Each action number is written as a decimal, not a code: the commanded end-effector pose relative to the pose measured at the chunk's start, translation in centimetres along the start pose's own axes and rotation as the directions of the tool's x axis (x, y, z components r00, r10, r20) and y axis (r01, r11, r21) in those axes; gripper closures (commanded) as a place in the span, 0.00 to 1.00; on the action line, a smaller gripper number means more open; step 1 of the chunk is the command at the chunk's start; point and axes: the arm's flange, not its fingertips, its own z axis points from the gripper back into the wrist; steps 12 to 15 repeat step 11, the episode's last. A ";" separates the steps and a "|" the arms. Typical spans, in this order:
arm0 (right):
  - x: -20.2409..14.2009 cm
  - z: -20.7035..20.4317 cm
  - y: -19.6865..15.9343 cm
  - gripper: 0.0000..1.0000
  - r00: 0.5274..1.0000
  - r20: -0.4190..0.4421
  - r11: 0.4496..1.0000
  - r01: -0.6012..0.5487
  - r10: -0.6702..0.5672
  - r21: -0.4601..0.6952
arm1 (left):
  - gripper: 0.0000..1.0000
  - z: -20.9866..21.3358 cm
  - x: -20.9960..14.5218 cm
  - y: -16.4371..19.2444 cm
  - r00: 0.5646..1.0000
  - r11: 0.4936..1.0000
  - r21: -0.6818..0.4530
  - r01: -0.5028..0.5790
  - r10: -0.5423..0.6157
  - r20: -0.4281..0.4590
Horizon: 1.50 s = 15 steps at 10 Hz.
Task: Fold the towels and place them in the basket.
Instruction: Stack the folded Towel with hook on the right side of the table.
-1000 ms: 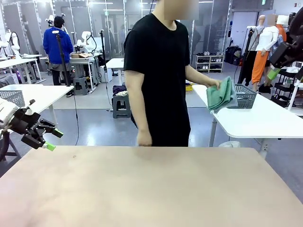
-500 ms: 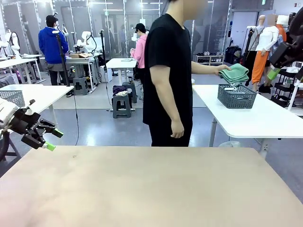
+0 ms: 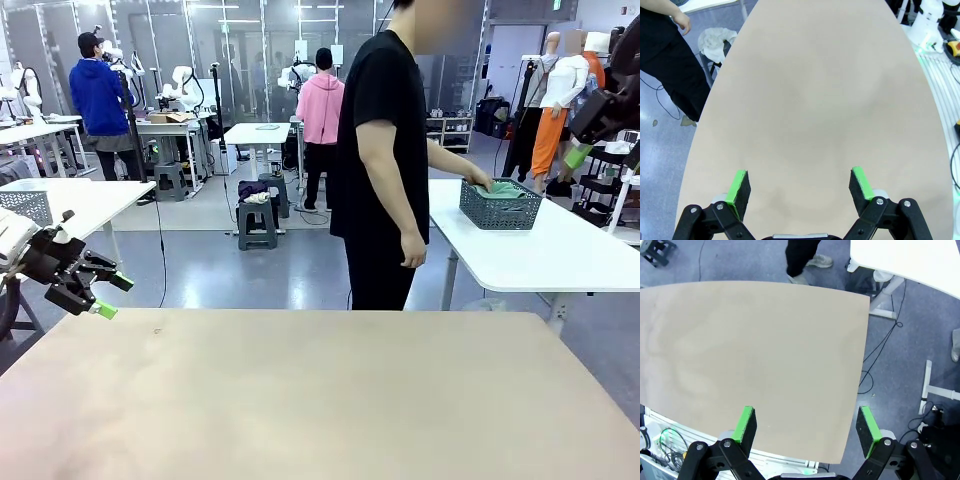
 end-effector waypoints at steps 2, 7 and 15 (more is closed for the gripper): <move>0.1 0.1 -0.1 0.00 1.000 -0.005 1.000 -0.011 0.011 0.008 | 0.00 0.1 0.1 0.0 1.000 1.000 0.001 0.005 -0.005 0.000; 0.1 0.1 -0.1 0.00 1.000 -0.005 1.000 -0.011 0.011 0.008 | 0.00 0.1 0.1 0.0 1.000 1.000 0.001 0.005 -0.005 0.000; 0.1 0.1 -0.1 0.00 1.000 -0.005 1.000 -0.011 0.011 0.008 | 0.00 0.1 0.1 0.0 1.000 1.000 0.001 0.005 -0.005 0.000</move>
